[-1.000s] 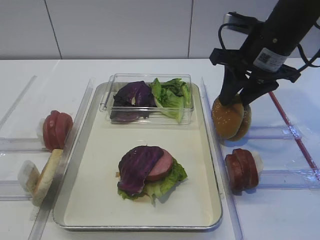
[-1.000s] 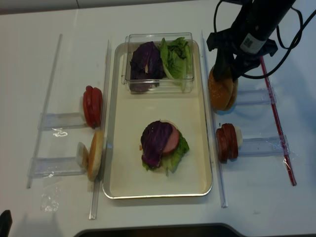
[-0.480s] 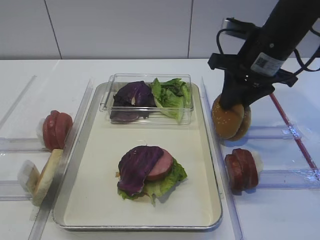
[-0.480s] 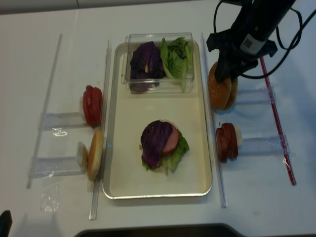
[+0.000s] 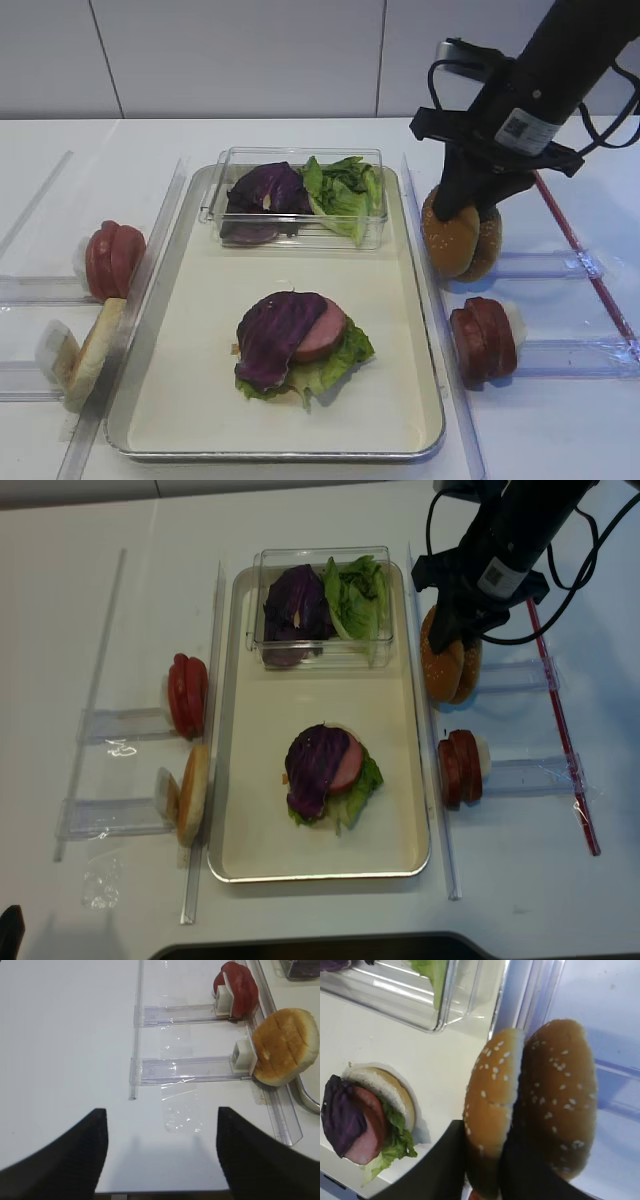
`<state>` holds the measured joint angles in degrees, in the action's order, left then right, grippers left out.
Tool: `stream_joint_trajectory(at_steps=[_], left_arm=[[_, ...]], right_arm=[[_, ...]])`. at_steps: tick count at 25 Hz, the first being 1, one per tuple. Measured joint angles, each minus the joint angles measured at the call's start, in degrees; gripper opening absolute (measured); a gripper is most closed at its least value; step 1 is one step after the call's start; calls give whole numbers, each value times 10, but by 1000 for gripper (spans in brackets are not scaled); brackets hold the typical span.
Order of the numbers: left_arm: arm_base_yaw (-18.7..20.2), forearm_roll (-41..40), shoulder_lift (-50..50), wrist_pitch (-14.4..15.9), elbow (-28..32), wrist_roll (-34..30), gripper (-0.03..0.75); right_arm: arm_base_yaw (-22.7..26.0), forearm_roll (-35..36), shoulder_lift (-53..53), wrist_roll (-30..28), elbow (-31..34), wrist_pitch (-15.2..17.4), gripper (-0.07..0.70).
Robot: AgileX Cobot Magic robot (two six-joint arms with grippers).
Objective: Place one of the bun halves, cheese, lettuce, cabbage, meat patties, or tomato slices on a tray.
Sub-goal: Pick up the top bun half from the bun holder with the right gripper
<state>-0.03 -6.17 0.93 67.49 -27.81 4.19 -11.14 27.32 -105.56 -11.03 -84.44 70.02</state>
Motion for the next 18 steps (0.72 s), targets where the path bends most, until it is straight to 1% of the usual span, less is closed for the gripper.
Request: stream_joint_trajectory(at_steps=[3, 18], left_arm=[[0, 0, 0, 0, 0, 0, 469], [0, 0, 0, 0, 0, 0, 469]], right_arm=[[0, -5, 0, 4, 0, 0, 197], [0, -15, 0, 7, 0, 0, 160]])
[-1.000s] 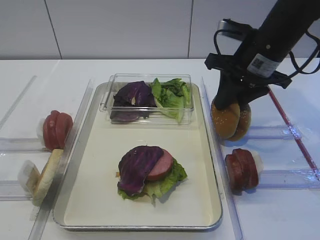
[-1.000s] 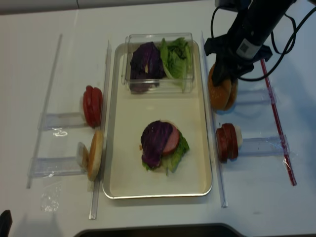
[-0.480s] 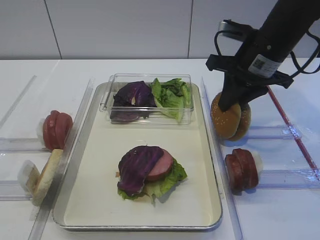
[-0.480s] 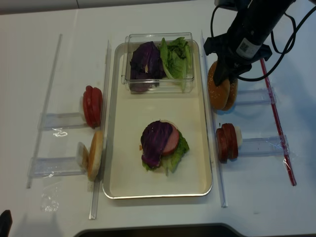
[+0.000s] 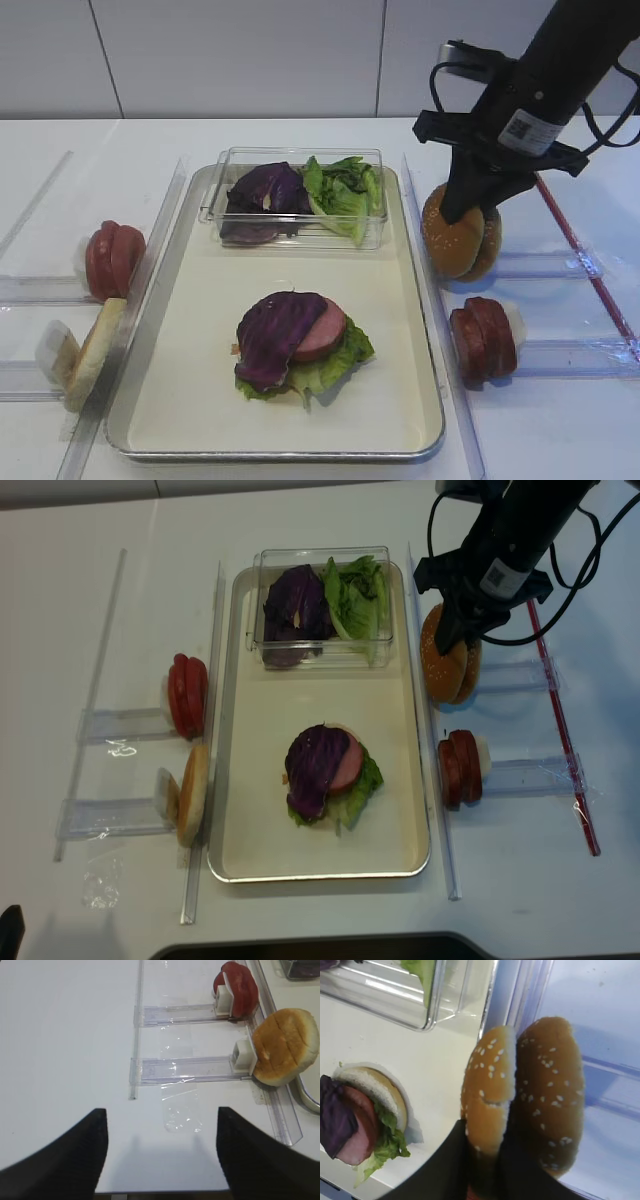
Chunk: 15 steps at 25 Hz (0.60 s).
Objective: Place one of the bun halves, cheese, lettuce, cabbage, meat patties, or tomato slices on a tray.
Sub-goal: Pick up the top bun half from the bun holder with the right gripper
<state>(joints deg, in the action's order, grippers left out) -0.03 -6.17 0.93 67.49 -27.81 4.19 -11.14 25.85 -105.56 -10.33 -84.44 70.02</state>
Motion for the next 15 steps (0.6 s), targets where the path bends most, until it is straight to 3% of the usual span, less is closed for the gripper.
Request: stream_joint_trajectory(at_steps=[15], left_arm=[[0, 0, 0, 0, 0, 0, 469]], right_arm=[[0, 1, 0, 0, -2, 0, 158]])
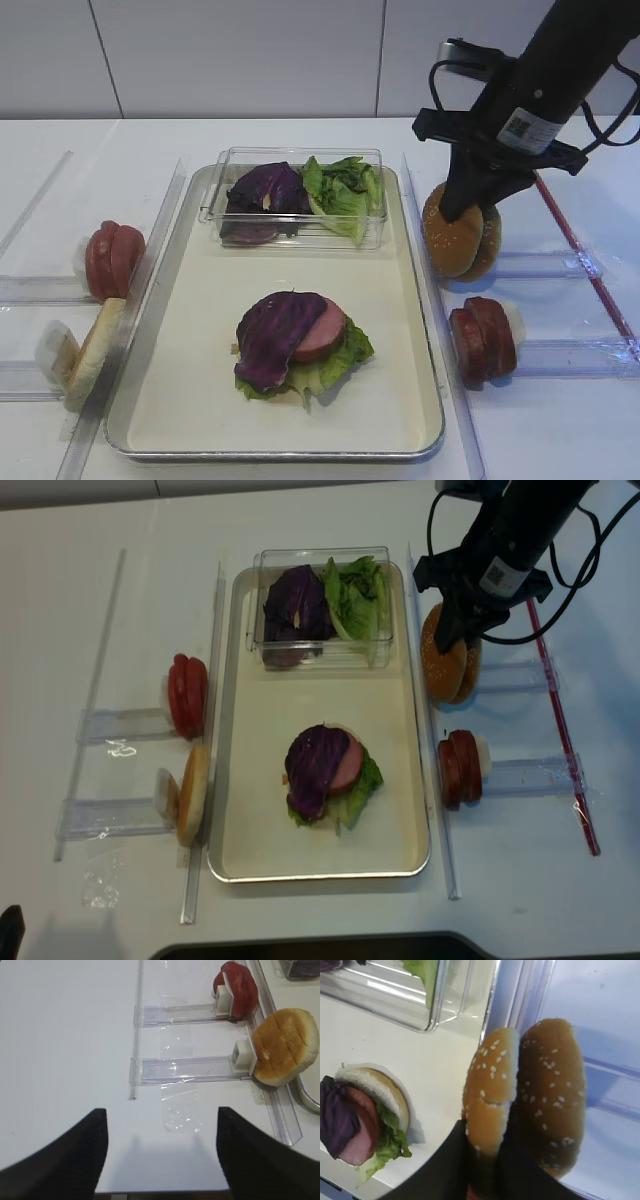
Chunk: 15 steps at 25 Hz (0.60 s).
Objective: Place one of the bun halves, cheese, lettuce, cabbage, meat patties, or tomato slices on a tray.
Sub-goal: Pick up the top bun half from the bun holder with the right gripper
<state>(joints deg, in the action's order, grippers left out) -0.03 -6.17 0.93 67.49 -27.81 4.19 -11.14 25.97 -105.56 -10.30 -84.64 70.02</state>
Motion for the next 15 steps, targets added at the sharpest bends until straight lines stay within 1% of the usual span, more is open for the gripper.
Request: stream_joint_trajectory(at_steps=[15], left_arm=[[0, 0, 0, 0, 0, 0, 469]], right_arm=[[0, 0, 17, 1, 0, 0, 157]])
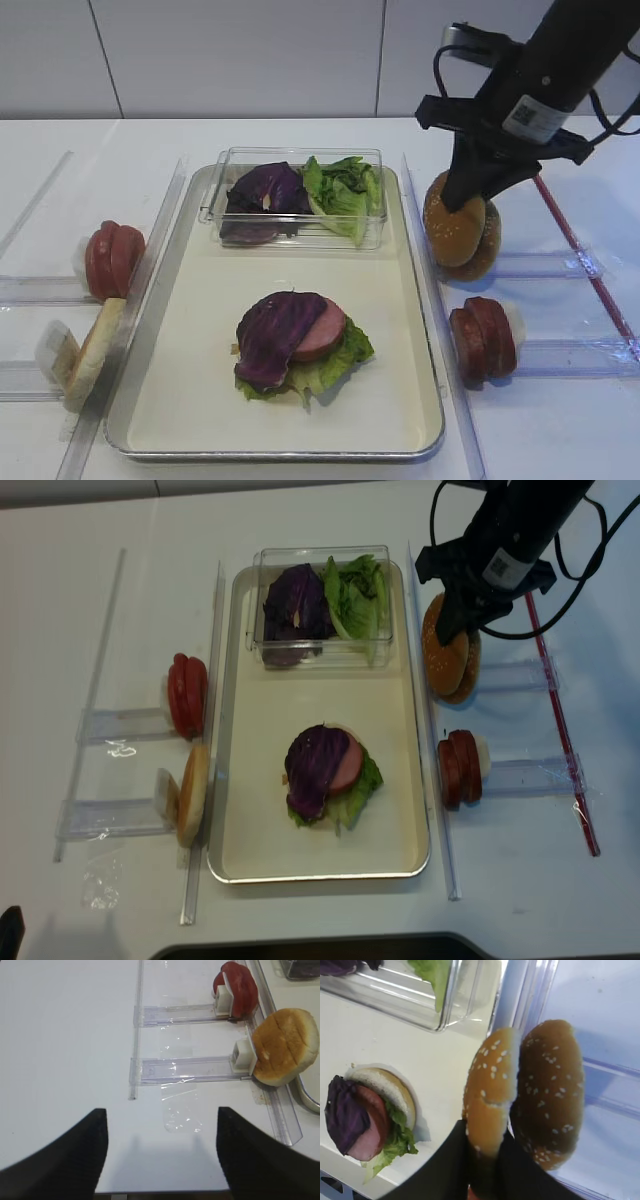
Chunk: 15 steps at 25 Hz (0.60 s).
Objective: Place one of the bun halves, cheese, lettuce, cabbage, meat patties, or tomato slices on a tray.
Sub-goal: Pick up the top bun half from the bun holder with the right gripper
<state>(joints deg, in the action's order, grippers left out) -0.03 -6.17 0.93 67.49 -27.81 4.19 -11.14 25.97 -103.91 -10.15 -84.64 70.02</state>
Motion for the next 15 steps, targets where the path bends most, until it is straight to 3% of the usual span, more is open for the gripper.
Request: stream_joint_trajectory(at_steps=[15], left_arm=[[0, 0, 0, 0, 0, 0, 469]], right_arm=[[0, 3, 55, -1, 0, 2, 155]])
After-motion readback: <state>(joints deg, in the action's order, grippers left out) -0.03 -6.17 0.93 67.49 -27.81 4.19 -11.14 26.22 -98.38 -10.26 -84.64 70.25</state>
